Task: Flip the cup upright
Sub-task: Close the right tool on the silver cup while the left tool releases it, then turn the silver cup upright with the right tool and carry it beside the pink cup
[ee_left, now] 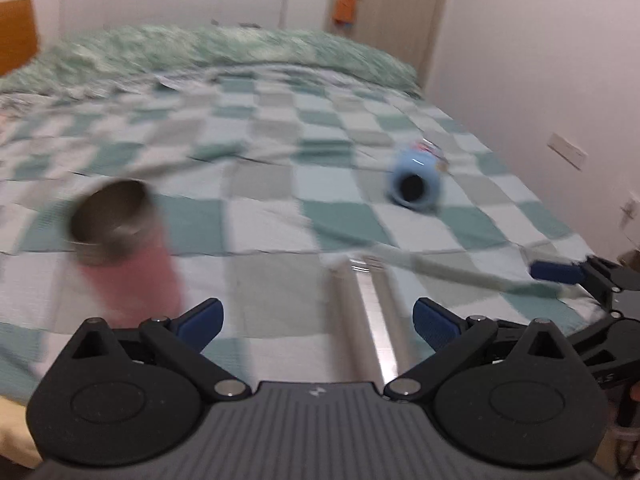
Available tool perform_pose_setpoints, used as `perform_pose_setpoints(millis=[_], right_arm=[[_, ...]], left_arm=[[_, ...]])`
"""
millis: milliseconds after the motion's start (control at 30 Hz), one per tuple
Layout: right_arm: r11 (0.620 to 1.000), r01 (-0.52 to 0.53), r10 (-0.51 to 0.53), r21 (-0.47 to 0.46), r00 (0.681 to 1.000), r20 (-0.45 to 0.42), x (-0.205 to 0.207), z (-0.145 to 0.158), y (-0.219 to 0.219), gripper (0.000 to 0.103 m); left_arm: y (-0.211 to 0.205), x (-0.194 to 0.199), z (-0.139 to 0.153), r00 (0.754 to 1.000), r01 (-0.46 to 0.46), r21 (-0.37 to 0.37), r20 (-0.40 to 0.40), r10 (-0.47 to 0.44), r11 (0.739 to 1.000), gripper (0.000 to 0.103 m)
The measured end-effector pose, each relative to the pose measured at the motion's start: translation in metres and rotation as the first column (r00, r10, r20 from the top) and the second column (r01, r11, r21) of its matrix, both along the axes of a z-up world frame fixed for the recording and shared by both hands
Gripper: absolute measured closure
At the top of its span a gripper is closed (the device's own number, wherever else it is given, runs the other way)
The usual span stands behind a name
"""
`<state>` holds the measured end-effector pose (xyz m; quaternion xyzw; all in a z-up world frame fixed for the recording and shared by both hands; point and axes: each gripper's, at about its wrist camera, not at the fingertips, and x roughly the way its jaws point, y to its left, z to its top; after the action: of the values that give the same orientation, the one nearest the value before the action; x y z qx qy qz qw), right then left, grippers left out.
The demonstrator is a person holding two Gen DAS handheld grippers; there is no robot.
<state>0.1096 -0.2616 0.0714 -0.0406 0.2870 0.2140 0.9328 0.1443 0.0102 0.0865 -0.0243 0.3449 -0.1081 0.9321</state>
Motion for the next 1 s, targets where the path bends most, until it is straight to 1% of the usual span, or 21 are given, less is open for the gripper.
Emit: perform_pose_setpoints(millis=[67,167,333,400,567,733,767,800,833,867,900,967,1000], right_arm=[[0.999,-0.019,0.02,0.027,0.999,-0.046,0.006,0.001,0.012,0.0],[0.998,-0.02,0.027,0.064,0.992,-0.12,0.015,-0.003,0.032,0.0],[0.995,0.017,0.009,0.102,0.968,-0.251,0.035,-0.01,0.065,0.0],[0.994,0.038,-0.006,0.103,0.955,-0.297,0.044,-0.013,0.077,0.0],[0.991,0.102,-0.06,0.087,0.918,-0.393,0.062,-0.024,0.097,0.0],[0.976,0.2,-0.131,0.091,0.865,-0.485,0.082,-0.033,0.105,0.001],[0.971,0.218,-0.139,0.099,0.85,-0.508,0.089,-0.034,0.106,0.003],[0.966,0.237,-0.145,0.104,0.829,-0.541,0.097,-0.038,0.108,0.006],[0.962,0.252,-0.15,0.104,0.807,-0.571,0.103,-0.042,0.108,0.017],[0.958,0.269,-0.16,0.1,0.79,-0.592,0.107,-0.047,0.108,0.03],[0.955,0.282,-0.176,0.093,0.789,-0.588,0.108,-0.047,0.108,0.037],[0.949,0.292,-0.172,0.116,0.792,-0.586,0.106,-0.046,0.106,0.038],[0.95,0.288,-0.169,0.122,0.801,-0.574,0.103,-0.045,0.105,0.038]], left_arm=[[0.023,-0.004,0.002,0.999,-0.049,0.012,0.01,0.049,0.999,0.0],[0.053,-0.01,0.002,0.996,-0.083,0.032,0.037,0.082,0.996,0.0],[0.093,-0.019,-0.006,0.989,-0.128,0.076,0.079,0.122,0.989,0.0],[0.106,-0.02,-0.011,0.986,-0.147,0.077,0.089,0.14,0.986,0.0],[0.127,-0.02,-0.023,0.985,-0.139,0.082,0.114,0.129,0.987,0.0],[0.134,-0.014,-0.032,0.989,-0.108,0.073,0.112,0.099,0.991,0.0],[0.136,-0.012,-0.034,0.989,-0.107,0.066,0.111,0.099,0.992,0.0],[0.136,-0.01,-0.034,0.989,-0.109,0.058,0.109,0.102,0.992,0.0],[0.137,-0.008,-0.035,0.989,-0.11,0.048,0.107,0.104,0.993,0.0],[0.138,-0.007,-0.036,0.989,-0.106,0.039,0.107,0.101,0.994,0.0],[0.138,-0.006,-0.037,0.99,-0.097,0.031,0.109,0.093,0.995,0.0],[0.138,-0.006,-0.038,0.991,-0.08,0.023,0.114,0.076,0.997,0.0],[0.137,-0.006,-0.039,0.991,-0.075,0.022,0.115,0.072,0.997,0.0]])
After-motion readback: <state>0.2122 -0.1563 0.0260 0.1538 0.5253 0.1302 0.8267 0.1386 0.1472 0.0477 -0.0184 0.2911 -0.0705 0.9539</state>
